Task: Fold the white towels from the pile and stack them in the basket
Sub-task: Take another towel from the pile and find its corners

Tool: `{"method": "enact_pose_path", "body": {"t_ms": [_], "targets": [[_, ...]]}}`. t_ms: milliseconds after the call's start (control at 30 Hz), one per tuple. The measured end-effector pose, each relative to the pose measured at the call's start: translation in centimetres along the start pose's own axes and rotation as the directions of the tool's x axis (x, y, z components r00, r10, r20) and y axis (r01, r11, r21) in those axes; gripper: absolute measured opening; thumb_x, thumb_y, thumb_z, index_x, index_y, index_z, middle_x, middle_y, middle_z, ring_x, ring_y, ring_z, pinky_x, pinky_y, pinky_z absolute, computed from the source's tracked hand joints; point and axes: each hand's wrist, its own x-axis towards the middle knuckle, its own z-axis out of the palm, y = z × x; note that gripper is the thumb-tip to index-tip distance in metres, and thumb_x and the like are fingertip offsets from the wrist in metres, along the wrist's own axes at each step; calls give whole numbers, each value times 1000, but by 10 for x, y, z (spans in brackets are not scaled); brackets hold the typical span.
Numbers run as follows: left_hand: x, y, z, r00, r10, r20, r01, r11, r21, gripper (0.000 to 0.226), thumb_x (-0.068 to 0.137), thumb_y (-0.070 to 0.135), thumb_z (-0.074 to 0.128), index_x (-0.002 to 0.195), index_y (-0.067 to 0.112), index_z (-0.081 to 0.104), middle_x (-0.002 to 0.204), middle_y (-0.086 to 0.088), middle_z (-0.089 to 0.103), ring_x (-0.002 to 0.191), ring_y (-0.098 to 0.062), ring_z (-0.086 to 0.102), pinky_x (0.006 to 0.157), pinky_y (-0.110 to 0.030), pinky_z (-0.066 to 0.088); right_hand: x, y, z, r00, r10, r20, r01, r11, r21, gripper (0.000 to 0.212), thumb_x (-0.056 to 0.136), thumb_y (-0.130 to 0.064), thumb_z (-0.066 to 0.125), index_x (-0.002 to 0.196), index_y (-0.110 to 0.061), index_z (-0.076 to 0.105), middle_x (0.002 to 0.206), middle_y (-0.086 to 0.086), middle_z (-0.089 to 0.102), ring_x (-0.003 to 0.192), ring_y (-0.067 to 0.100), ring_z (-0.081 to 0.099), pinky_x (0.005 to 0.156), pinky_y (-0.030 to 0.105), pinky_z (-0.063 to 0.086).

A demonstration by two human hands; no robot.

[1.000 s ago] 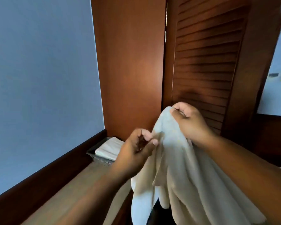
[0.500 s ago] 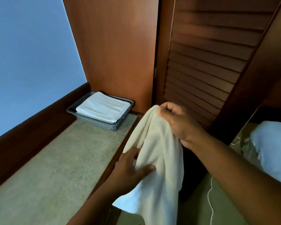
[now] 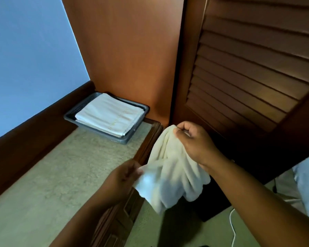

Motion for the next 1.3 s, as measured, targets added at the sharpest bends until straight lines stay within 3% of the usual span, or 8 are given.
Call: {"method": "enact_pose_path", "body": {"t_ms": [100,300,433,600,800,967,1167,1300], "targets": [[6,22,-15,975,107,-195,-121,991,-64,23,96,41,49,93,20,59,81,-4,64,72,-21,62,65,-38,52,10,0,19,995,-38,93,46,995,-87,9,97,-23,60,89,-21,63,84,-13,63,78,-1,57,69,14,43],[13,46,-25,921,66,-385,-185,941,-282,19,99,30,53,93,14,61,80,1,62,77,-15,61,70,-34,50,18,25,57,930,5,367,73,977,-200,19,98,-28,61,80,-23,56,76,-10,59,72,0,53,64,20,41],[3,53,-29,934,43,-356,-186,908,-376,19,96,26,57,90,8,61,74,0,62,69,-13,58,63,-27,47,17,27,72,772,41,634,125,968,-215,37,79,-51,70,106,-27,62,105,-6,56,92,6,57,76,20,43],[-3,85,-34,920,72,-384,-233,890,-392,14,98,17,57,86,10,60,72,4,62,67,-7,57,66,-19,46,1,14,69,467,-112,877,-107,977,182,32,90,-16,69,120,-22,61,115,-1,73,110,13,67,88,31,56],[-16,78,-20,823,-155,-547,-85,918,-387,37,82,48,74,89,14,63,74,-4,62,67,-17,54,60,-32,43,-9,11,63,675,-228,702,-96,916,390,18,89,-36,69,102,-25,74,103,1,77,97,14,72,86,32,56],[-40,58,17,903,-215,-372,71,928,-365,35,85,37,77,105,9,70,96,-7,76,84,-18,68,73,-36,55,-14,5,52,788,-227,573,-147,834,533,14,82,-33,67,92,-35,77,93,1,77,88,12,71,80,28,55],[-59,71,67,685,-304,-662,-49,888,-458,39,96,45,60,107,8,64,103,-31,67,94,-46,67,82,-69,52,-9,4,25,720,-266,641,-183,818,545,11,90,-29,71,89,-19,75,88,-3,77,83,9,71,73,24,55],[-66,98,69,588,-251,-769,-1,951,-311,26,99,38,56,88,15,60,73,-8,59,66,-16,55,56,-37,44,-13,3,14,648,-329,687,-149,830,538,12,91,-31,68,90,-23,77,88,5,76,82,17,71,71,29,55]]}}
